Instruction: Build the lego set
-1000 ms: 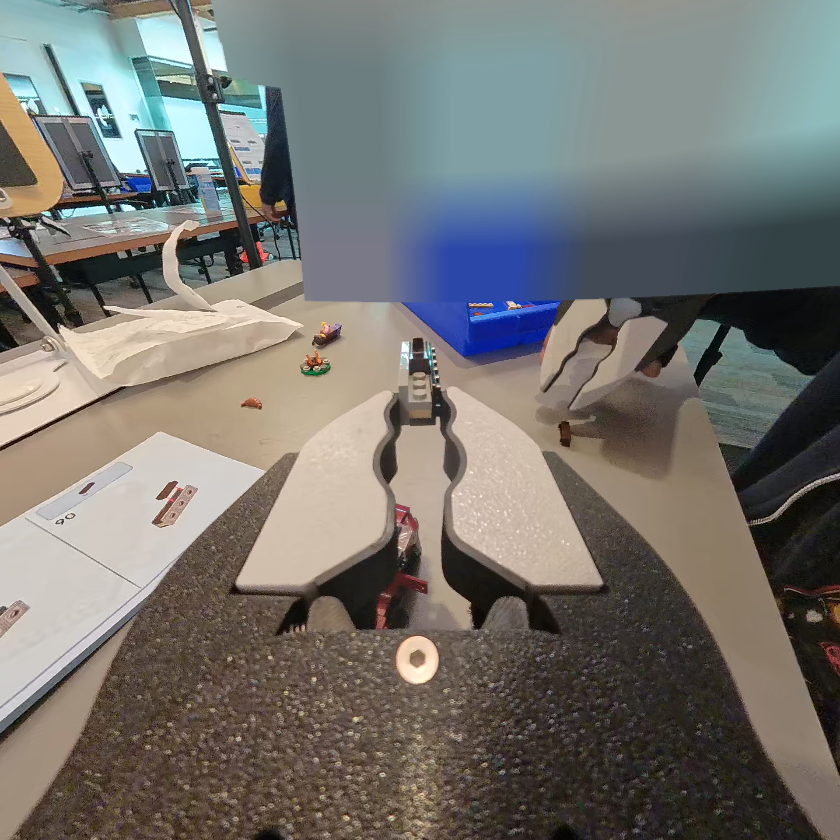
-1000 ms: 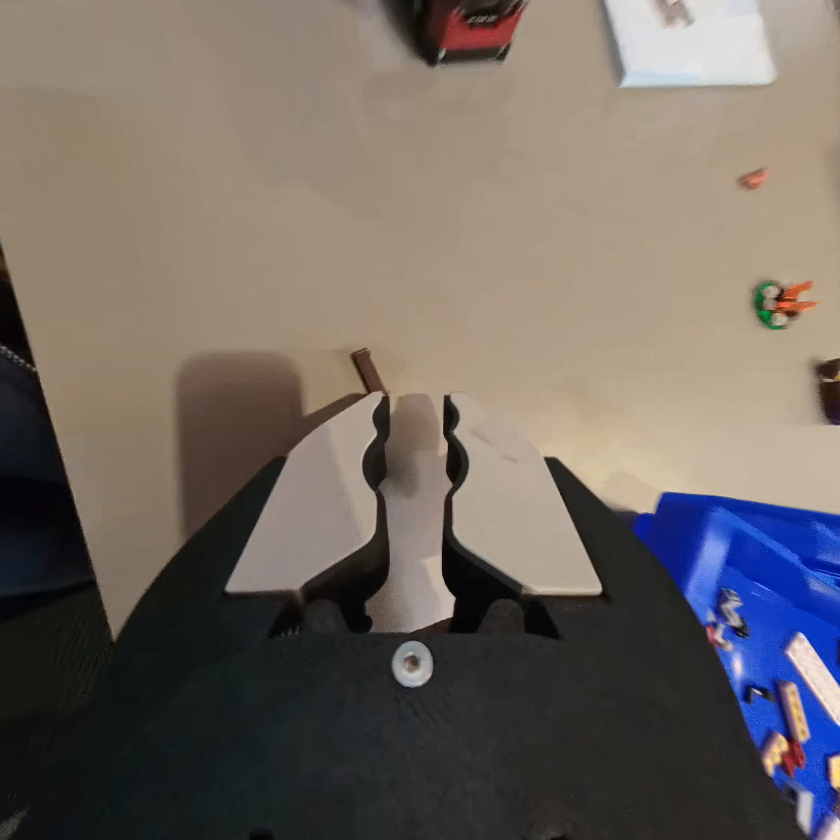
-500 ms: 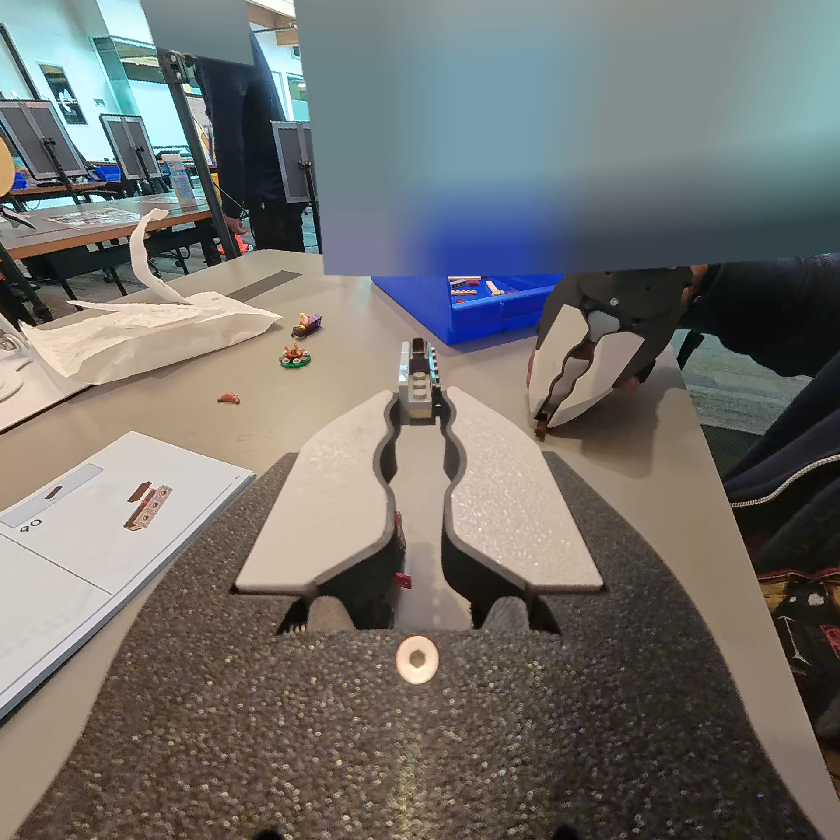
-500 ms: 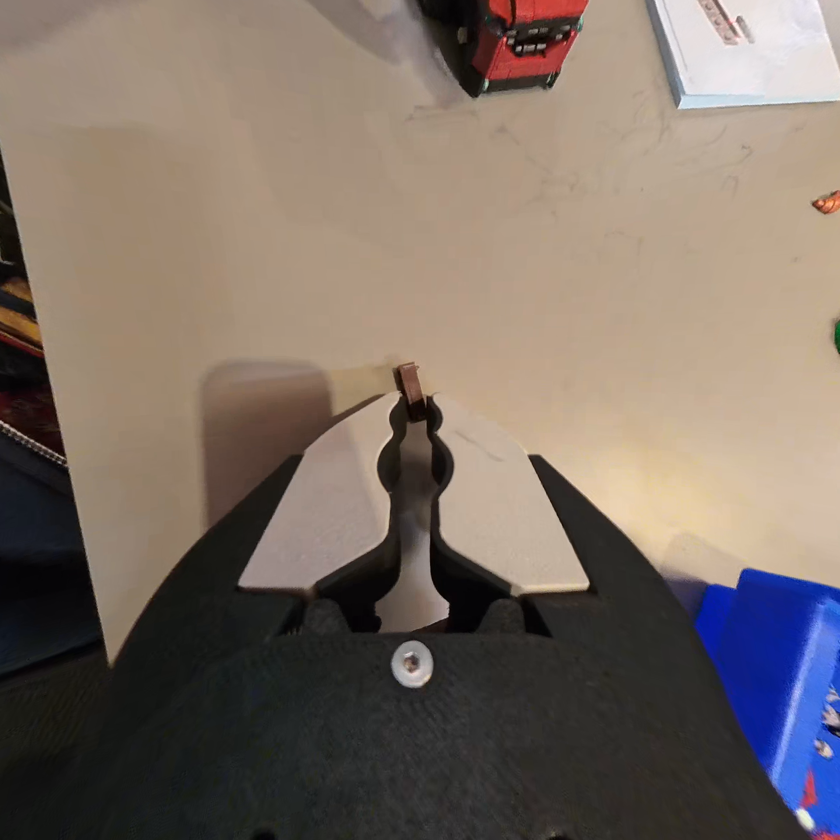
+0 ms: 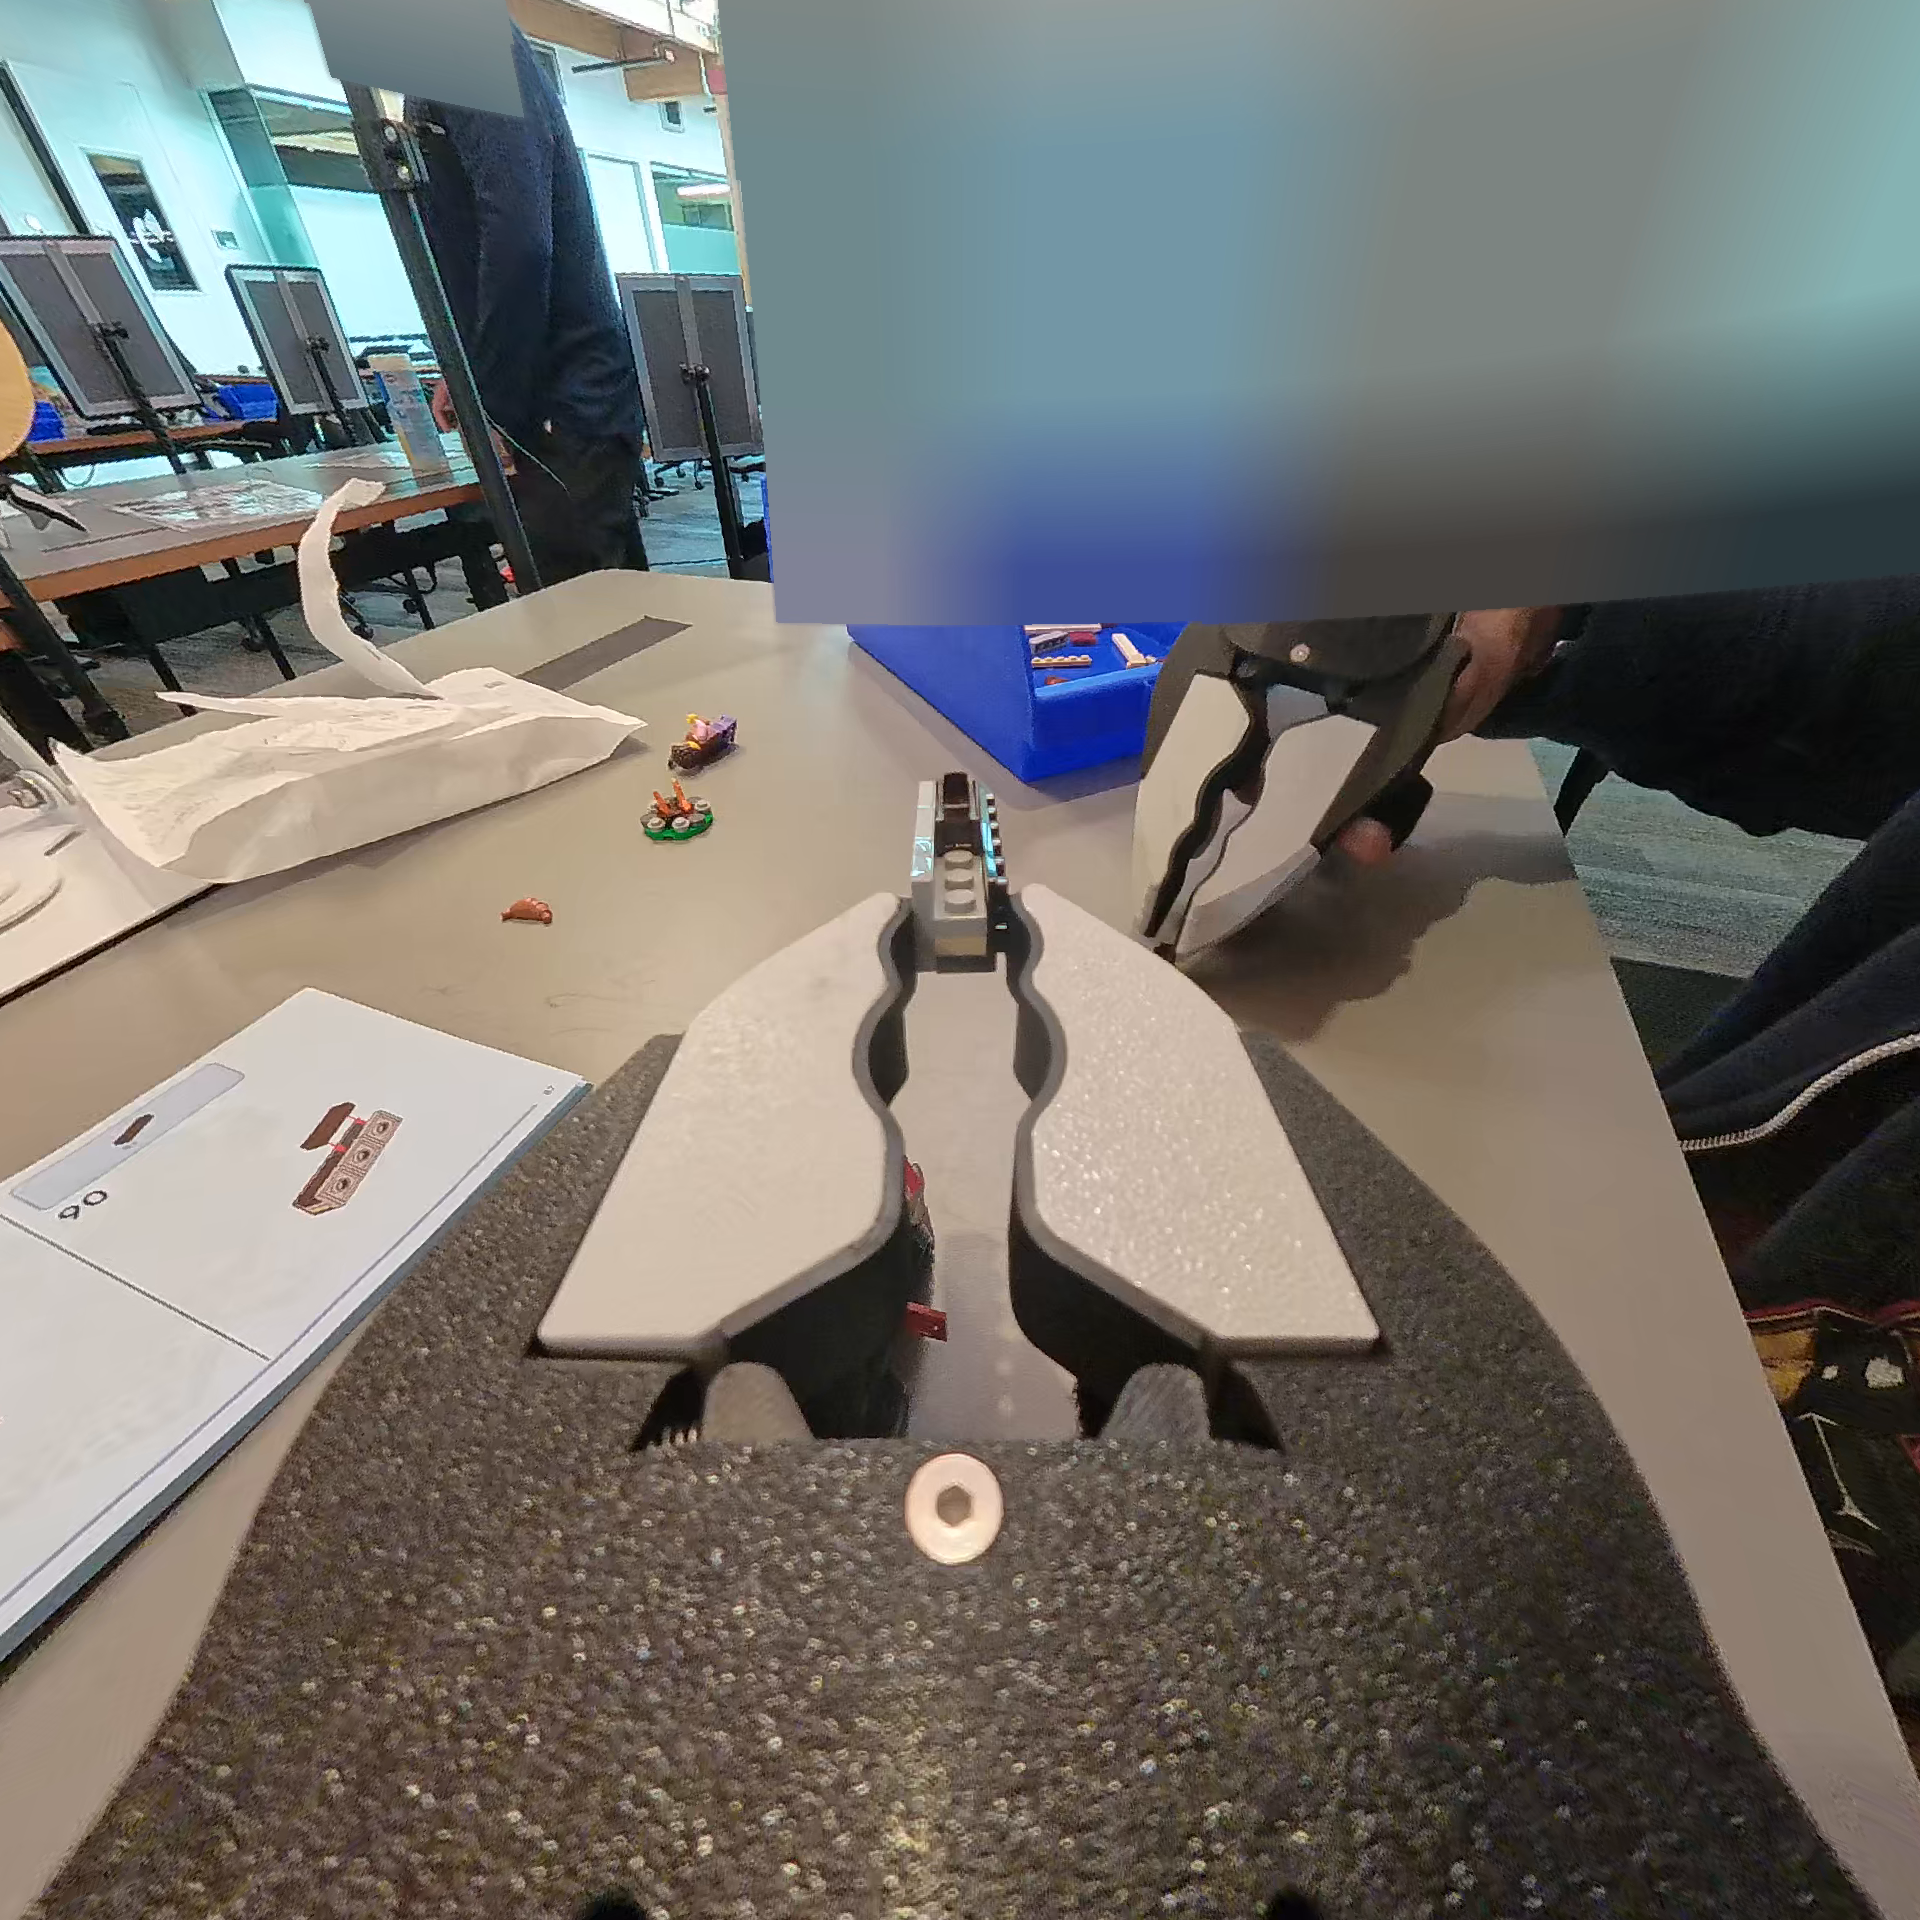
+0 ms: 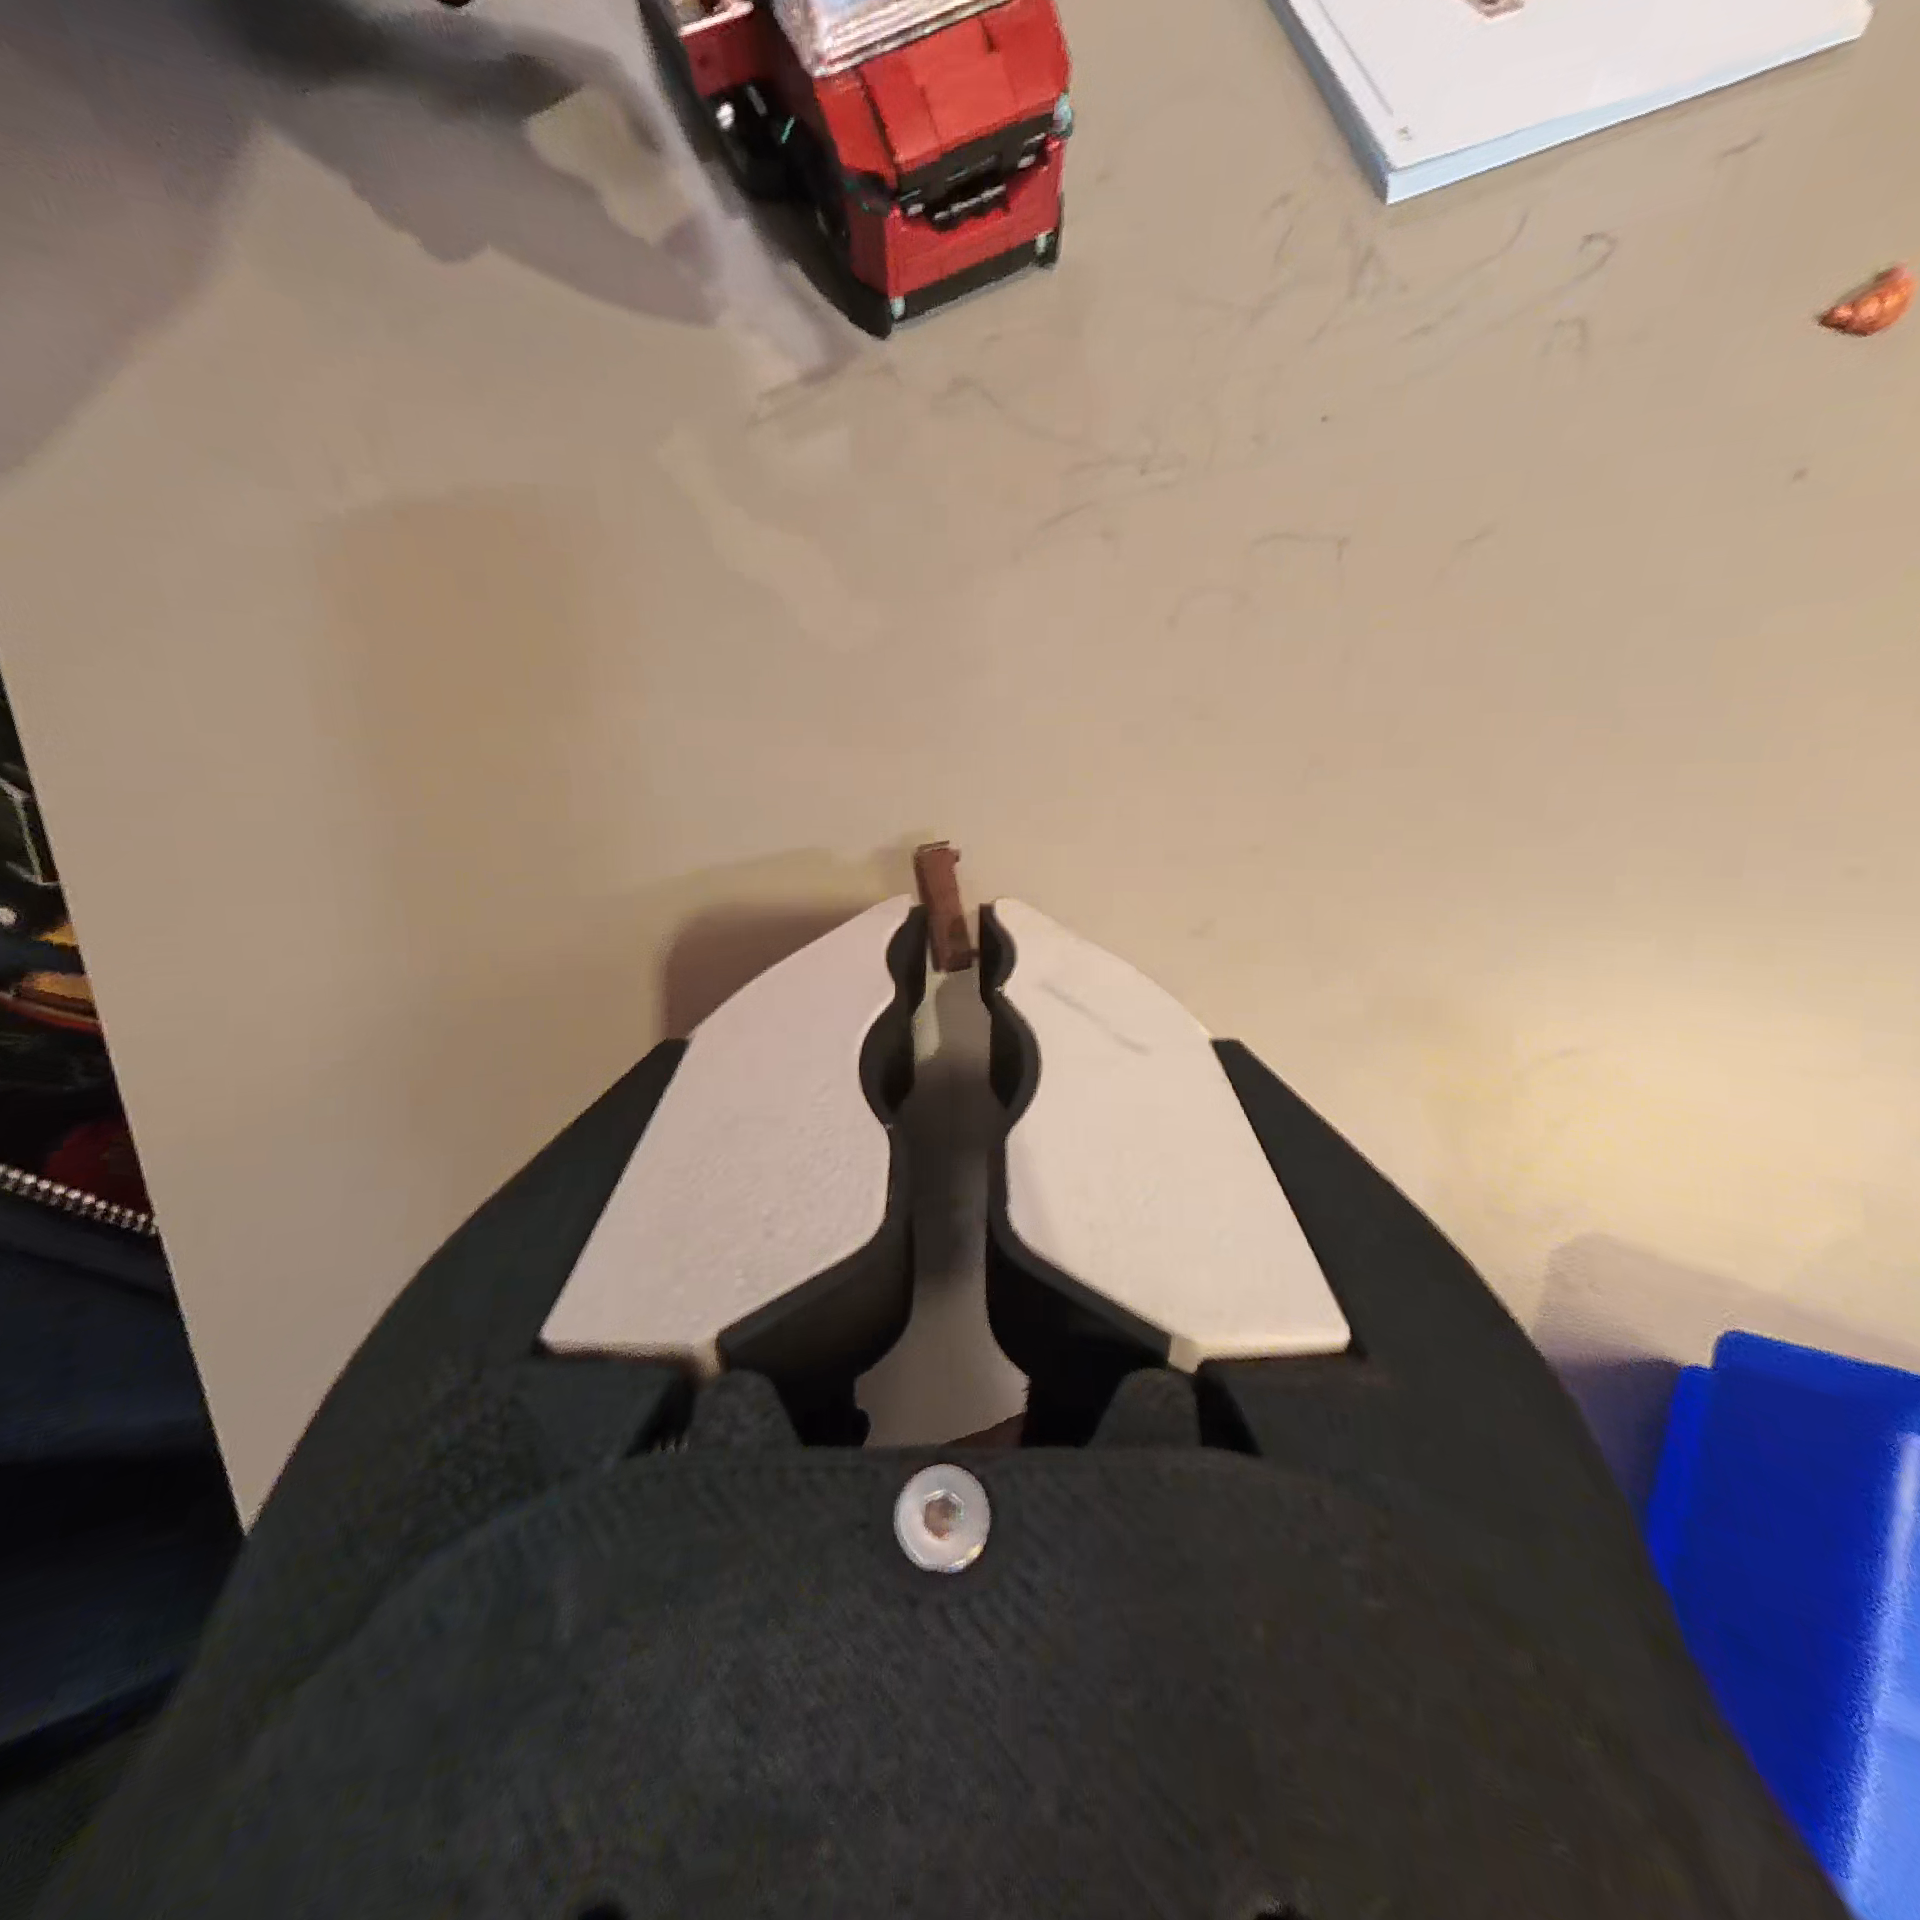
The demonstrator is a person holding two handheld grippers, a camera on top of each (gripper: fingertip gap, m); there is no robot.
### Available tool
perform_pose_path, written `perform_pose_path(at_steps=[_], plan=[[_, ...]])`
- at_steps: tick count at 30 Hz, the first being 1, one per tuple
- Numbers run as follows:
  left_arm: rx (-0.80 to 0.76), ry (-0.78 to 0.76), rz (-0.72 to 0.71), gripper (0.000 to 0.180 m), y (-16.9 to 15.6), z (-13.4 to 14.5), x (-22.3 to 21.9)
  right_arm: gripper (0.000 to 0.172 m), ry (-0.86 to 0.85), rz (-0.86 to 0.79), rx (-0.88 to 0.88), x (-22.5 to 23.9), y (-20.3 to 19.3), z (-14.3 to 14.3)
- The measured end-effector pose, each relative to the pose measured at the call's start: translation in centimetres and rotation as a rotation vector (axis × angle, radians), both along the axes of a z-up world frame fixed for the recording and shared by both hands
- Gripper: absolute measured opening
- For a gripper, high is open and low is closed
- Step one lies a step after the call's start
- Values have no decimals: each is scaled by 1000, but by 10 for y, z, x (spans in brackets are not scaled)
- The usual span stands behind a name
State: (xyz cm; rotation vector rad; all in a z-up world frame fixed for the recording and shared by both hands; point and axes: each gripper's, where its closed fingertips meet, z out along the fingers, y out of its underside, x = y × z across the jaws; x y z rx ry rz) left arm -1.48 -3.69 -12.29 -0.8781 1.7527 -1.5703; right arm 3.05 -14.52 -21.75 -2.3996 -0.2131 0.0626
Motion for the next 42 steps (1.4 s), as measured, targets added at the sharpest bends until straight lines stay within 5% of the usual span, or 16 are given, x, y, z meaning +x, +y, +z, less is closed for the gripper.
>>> perform_pose_path(at_steps=[20, 36, 42], plan=[[11, 1, -5, 16, -2, -1, 0, 9, 24, -58, -39, -3, -1, -10], [10, 4, -40, 16, -7, -3, -2, 7, -34, 67, -90, -9, 1, -12], [-34, -12, -81, 16, -9, 0, -4, 7, -41, 221, 66, -23, 27, 41]])
